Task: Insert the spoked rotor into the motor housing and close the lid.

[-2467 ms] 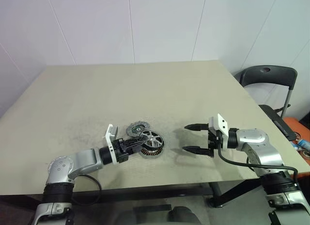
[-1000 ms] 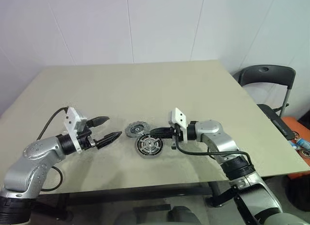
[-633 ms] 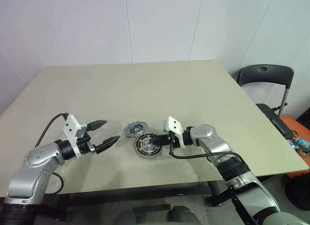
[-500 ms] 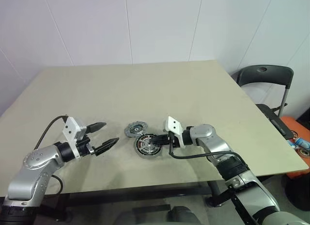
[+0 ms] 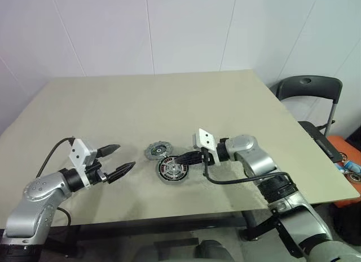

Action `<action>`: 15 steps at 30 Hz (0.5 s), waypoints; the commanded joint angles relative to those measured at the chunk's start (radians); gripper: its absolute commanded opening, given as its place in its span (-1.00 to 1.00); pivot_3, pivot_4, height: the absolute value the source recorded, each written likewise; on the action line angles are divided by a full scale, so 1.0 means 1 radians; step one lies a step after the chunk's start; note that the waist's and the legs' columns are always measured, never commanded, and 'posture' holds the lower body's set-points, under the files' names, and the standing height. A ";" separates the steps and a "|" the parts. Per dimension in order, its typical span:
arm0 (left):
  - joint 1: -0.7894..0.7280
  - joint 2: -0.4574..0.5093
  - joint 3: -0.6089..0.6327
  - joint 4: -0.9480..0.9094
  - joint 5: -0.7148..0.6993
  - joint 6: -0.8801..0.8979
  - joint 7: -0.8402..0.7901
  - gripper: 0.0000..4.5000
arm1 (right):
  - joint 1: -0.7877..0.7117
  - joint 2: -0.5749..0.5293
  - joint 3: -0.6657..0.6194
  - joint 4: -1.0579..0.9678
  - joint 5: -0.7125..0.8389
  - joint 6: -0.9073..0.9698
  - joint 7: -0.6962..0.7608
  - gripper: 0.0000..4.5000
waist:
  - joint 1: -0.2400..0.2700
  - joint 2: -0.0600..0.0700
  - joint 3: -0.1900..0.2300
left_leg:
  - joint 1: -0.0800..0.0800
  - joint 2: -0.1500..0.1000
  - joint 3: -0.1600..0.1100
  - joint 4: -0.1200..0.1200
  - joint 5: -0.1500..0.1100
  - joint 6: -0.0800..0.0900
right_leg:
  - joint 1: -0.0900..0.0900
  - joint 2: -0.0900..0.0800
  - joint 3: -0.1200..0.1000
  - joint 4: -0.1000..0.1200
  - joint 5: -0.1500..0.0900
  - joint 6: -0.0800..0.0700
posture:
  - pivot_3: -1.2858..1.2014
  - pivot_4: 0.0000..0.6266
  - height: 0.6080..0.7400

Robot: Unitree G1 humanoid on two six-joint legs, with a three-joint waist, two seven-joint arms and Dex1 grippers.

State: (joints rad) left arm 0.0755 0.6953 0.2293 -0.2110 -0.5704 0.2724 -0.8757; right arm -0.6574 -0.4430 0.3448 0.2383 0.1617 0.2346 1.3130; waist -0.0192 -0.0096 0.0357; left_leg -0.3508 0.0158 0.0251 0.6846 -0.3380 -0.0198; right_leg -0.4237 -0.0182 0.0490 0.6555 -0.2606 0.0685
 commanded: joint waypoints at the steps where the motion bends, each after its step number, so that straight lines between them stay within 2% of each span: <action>1: -0.007 -0.003 0.045 -0.004 -0.003 -0.040 -0.021 1.00 | -0.064 -0.036 0.038 -0.028 -0.028 -0.053 0.085 -0.72 | 0.000 0.000 0.000 | 0.000 0.000 0.000 0.000 0.000 0.000 | 0.000 0.000 0.000 0.000 0.000 0.000 | 0.03 -1.00 1.00; 9: 0.006 0.000 0.087 0.000 -0.025 -0.038 -0.049 1.00 | -0.205 -0.073 0.157 0.143 -0.208 -0.386 0.183 0.44 | -0.002 0.000 0.000 | 0.000 0.000 0.001 0.000 0.000 0.000 | 0.000 0.000 -0.001 0.000 0.000 0.000 | 0.03 -1.00 1.00; 13: 0.007 -0.004 0.100 -0.001 -0.022 -0.040 -0.053 1.00 | -0.280 -0.057 0.212 0.278 -0.306 -0.606 0.171 0.99 | -0.002 0.000 0.000 | 0.000 0.000 0.001 0.000 0.000 0.000 | 0.000 0.000 -0.001 0.000 0.000 0.000 | 0.03 -1.00 1.00; 15: 0.011 -0.006 0.105 -0.005 -0.020 -0.039 -0.054 1.00 | -0.313 -0.048 0.236 0.339 -0.352 -0.716 0.150 0.99 | -0.002 0.000 0.000 | 0.000 0.000 0.001 0.000 0.000 0.000 | 0.000 -0.001 -0.001 0.000 0.000 0.000 | 0.03 -1.00 1.00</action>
State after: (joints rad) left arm 0.0875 0.6860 0.3028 -0.1979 -0.5801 0.2489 -0.9236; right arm -0.9296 -0.4968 0.5737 0.5518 -0.1586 -0.3923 1.4773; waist -0.0217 -0.0095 0.0357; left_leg -0.3504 0.0159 0.0258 0.6845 -0.3380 -0.0199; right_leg -0.4241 -0.0197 0.0485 0.6557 -0.2604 0.0680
